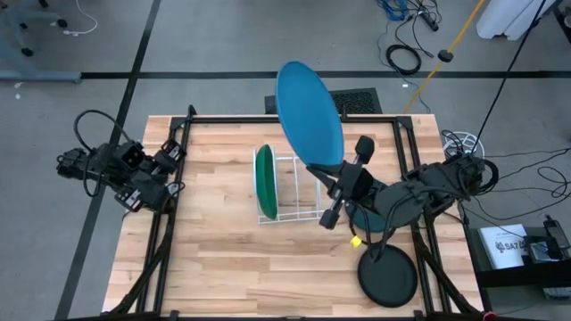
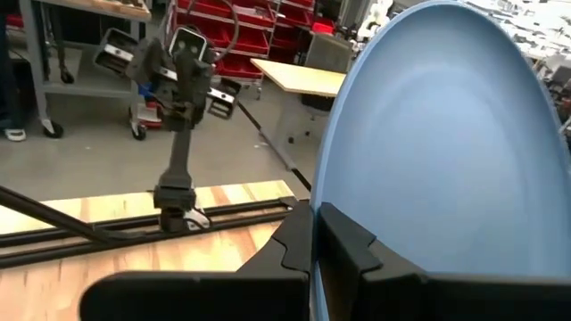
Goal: Sort dishes
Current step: Put the light blue plate into the white dish rack
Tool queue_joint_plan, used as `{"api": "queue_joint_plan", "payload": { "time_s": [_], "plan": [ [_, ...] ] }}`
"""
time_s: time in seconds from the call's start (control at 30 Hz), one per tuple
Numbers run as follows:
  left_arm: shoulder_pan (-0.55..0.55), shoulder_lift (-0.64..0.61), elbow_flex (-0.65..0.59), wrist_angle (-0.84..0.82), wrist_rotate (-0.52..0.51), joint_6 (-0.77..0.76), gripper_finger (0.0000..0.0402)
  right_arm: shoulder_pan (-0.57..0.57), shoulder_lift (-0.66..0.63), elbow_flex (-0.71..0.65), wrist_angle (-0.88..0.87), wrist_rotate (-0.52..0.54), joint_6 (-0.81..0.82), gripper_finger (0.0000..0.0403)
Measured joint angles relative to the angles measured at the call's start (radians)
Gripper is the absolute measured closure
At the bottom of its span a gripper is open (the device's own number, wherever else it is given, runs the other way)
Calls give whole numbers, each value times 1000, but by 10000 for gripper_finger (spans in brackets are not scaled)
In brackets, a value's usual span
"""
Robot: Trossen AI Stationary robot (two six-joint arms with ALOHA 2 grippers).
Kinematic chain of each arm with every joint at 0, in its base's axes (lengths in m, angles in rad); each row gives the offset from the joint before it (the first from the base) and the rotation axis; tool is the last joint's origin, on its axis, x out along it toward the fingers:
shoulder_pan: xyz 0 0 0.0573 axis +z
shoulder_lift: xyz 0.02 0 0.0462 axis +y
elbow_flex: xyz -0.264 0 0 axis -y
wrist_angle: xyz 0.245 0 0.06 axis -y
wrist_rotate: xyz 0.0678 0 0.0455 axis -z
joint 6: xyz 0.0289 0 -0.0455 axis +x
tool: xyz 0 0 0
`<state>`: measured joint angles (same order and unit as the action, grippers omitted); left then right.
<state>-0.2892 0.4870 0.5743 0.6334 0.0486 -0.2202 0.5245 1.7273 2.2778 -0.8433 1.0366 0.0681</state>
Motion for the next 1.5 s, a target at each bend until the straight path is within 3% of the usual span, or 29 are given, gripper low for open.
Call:
{"api": "queue_joint_plan", "payload": {
  "time_s": [0.17, 0.4, 0.57, 0.7, 0.83, 0.97, 1.27, 1.5],
  "plan": [
    [0, 2, 0, 0, -2, 0, 267, 2, -94, -139, 9, 16, 36, 402],
    [0, 2, 0, -29, -4, -3, 267, 22, -382, -603, 247, 38, 43, 402],
    [0, 2, 0, -73, -53, -3, 267, 41, -574, -973, 626, 37, -2, 402],
    [0, 6, 0, -78, -79, -2, 267, 47, -623, -1205, 1077, -70, -149, 402],
    [0, 20, 0, -79, -108, 20, 267, 34, -592, -1362, 1485, -208, -238, 402],
    [0, 40, 0, -78, -133, 51, 267, 11, -509, -1450, 1725, -291, -235, 402],
    [0, 93, 0, -76, -163, 73, 267, -44, -256, -1470, 2100, -386, -184, 402],
    [0, 127, 0, -75, -163, 72, 267, -75, -109, -1470, 2244, -407, -115, 402]
  ]
}}
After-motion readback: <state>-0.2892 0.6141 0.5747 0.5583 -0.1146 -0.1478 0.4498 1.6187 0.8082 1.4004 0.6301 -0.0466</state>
